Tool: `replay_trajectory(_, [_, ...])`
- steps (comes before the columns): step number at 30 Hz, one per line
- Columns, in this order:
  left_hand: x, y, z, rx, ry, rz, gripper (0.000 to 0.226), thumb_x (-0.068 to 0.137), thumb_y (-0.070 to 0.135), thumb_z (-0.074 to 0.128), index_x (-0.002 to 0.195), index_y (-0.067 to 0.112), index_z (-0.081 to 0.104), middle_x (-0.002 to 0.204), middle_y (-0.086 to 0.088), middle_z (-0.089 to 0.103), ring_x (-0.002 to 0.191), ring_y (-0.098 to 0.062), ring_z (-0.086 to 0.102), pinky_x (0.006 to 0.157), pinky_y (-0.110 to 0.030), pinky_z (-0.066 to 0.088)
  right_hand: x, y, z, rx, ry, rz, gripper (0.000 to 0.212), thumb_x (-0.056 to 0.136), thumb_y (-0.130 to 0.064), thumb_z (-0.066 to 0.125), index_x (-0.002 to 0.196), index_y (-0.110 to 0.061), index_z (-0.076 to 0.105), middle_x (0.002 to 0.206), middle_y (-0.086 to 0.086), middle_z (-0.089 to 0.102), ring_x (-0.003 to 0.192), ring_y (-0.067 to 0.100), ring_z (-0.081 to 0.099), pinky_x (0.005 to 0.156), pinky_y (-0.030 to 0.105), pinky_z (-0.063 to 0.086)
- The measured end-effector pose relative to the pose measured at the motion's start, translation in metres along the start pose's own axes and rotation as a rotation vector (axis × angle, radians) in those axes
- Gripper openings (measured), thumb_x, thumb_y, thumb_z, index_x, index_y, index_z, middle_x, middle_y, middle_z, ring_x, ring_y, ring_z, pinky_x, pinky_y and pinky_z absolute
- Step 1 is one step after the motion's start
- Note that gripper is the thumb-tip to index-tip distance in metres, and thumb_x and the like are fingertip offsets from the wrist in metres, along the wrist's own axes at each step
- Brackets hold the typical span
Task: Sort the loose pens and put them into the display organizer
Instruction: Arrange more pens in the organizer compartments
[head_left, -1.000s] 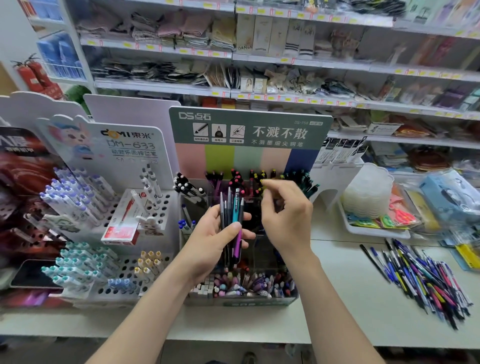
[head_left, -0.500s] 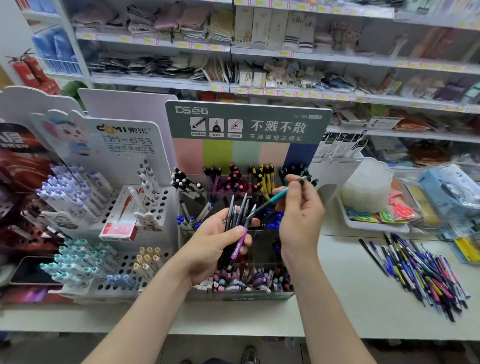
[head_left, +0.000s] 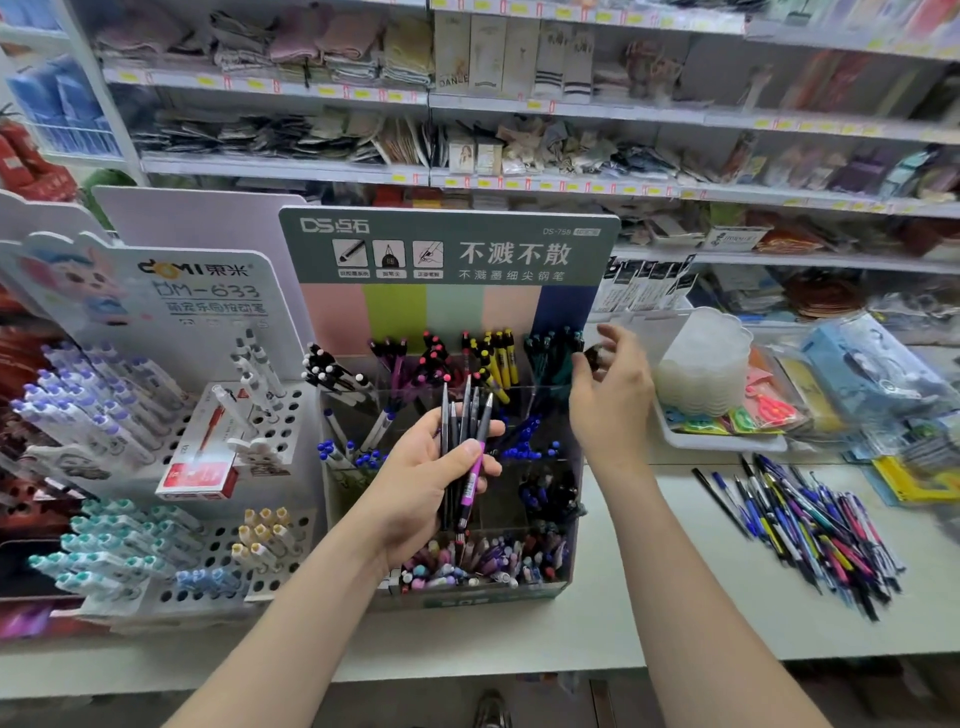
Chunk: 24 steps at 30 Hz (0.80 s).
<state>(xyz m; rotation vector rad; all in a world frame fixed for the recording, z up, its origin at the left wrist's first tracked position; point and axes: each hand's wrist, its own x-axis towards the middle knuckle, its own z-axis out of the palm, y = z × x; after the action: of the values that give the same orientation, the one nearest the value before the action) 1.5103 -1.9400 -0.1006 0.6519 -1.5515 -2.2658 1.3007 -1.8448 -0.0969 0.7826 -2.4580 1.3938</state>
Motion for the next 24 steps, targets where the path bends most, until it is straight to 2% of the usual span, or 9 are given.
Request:
replay_trajectory(4, [0.001, -0.001, -0.001, -0.021, 0.011, -0.003, 0.033, 0.109, 0.000, 0.052, 0.140, 0.009, 0.056, 0.133, -0.007, 0.073, 0.093, -0.022, 0.067, 0.087, -0.044, 0.051, -0.012, -0.012, 0.005, -0.071, -0.109, -0.208, 0.041, 0.105, 0.001, 0.052, 0.146, 0.000, 0.057, 0.138, 0.015, 0.067, 0.126, 0.030, 0.062, 0.107, 0.019, 0.037])
replay_trajectory(8, [0.002, 0.001, -0.002, -0.032, 0.013, 0.004, 0.035, 0.108, 0.003, 0.054, 0.142, 0.012, 0.054, 0.132, -0.008, 0.073, 0.095, -0.021, 0.069, 0.086, -0.040, 0.055, -0.015, -0.009, 0.009, -0.016, -0.115, -0.230, 0.045, 0.101, 0.004, 0.056, 0.146, -0.004, 0.059, 0.141, 0.010, 0.067, 0.130, 0.026, 0.062, 0.115, 0.029, 0.042])
replay_trajectory(11, [0.001, 0.001, -0.004, -0.031, 0.006, 0.015, 0.035, 0.108, 0.003, 0.053, 0.142, 0.011, 0.053, 0.133, -0.008, 0.073, 0.094, -0.021, 0.069, 0.084, -0.037, 0.055, -0.022, -0.009, 0.007, -0.082, 0.051, -0.248, 0.040, 0.097, 0.002, 0.064, 0.137, -0.006, 0.066, 0.130, 0.011, 0.069, 0.122, 0.028, 0.059, 0.108, 0.030, 0.045])
replay_trajectory(13, [0.000, 0.000, -0.005, -0.016, -0.008, 0.023, 0.035, 0.109, 0.003, 0.053, 0.143, 0.011, 0.053, 0.135, -0.008, 0.072, 0.096, -0.023, 0.068, 0.085, -0.038, 0.054, -0.034, -0.020, 0.005, -0.070, 0.125, -0.328, 0.029, 0.094, 0.000, 0.069, 0.121, -0.010, 0.073, 0.113, 0.006, 0.069, 0.107, 0.024, 0.057, 0.094, 0.028, 0.047])
replay_trajectory(15, [-0.002, 0.000, -0.008, -0.008, -0.037, 0.020, 0.035, 0.108, 0.004, 0.055, 0.143, 0.010, 0.054, 0.131, -0.008, 0.073, 0.097, -0.024, 0.066, 0.085, -0.038, 0.054, -0.049, -0.035, 0.002, 0.047, -0.032, -0.321, 0.016, 0.095, -0.009, 0.072, 0.110, -0.015, 0.074, 0.098, -0.003, 0.069, 0.092, 0.014, 0.060, 0.081, 0.026, 0.050])
replay_trajectory(18, [-0.006, 0.002, -0.012, -0.022, -0.080, 0.000, 0.038, 0.107, 0.005, 0.058, 0.144, 0.013, 0.056, 0.110, -0.013, 0.073, 0.093, -0.022, 0.067, 0.080, -0.033, 0.057, -0.063, -0.054, 0.005, 0.218, -0.412, 0.013, 0.016, 0.099, -0.035, 0.072, 0.111, -0.025, 0.073, 0.083, -0.008, 0.069, 0.070, 0.010, 0.065, 0.069, 0.025, 0.056])
replay_trajectory(21, [-0.011, 0.005, -0.019, -0.024, -0.103, -0.007, 0.041, 0.106, 0.003, 0.059, 0.146, 0.010, 0.054, 0.105, -0.018, 0.071, 0.089, -0.020, 0.070, 0.077, -0.030, 0.058, -0.067, -0.058, 0.005, 0.400, -0.646, 0.234, 0.029, 0.104, -0.045, 0.063, 0.100, -0.020, 0.077, 0.080, 0.011, 0.073, 0.055, 0.017, 0.062, 0.065, 0.035, 0.058])
replay_trajectory(23, [-0.014, 0.007, -0.025, -0.038, -0.114, -0.021, 0.041, 0.104, 0.002, 0.060, 0.145, 0.007, 0.053, 0.105, -0.022, 0.071, 0.088, -0.021, 0.072, 0.076, -0.029, 0.059, -0.072, -0.060, 0.004, 0.593, -0.773, 0.309, 0.031, 0.107, -0.042, 0.061, 0.105, -0.015, 0.077, 0.083, 0.023, 0.069, 0.057, 0.022, 0.053, 0.062, 0.033, 0.052])
replay_trajectory(24, [-0.015, 0.009, -0.028, -0.046, -0.126, -0.029, 0.042, 0.104, 0.002, 0.061, 0.145, 0.005, 0.052, 0.106, -0.023, 0.071, 0.088, -0.022, 0.072, 0.078, -0.030, 0.060, -0.075, -0.063, 0.002, 0.680, -0.815, 0.344, 0.029, 0.108, -0.037, 0.061, 0.109, -0.013, 0.077, 0.081, 0.022, 0.064, 0.057, 0.021, 0.049, 0.060, 0.030, 0.051])
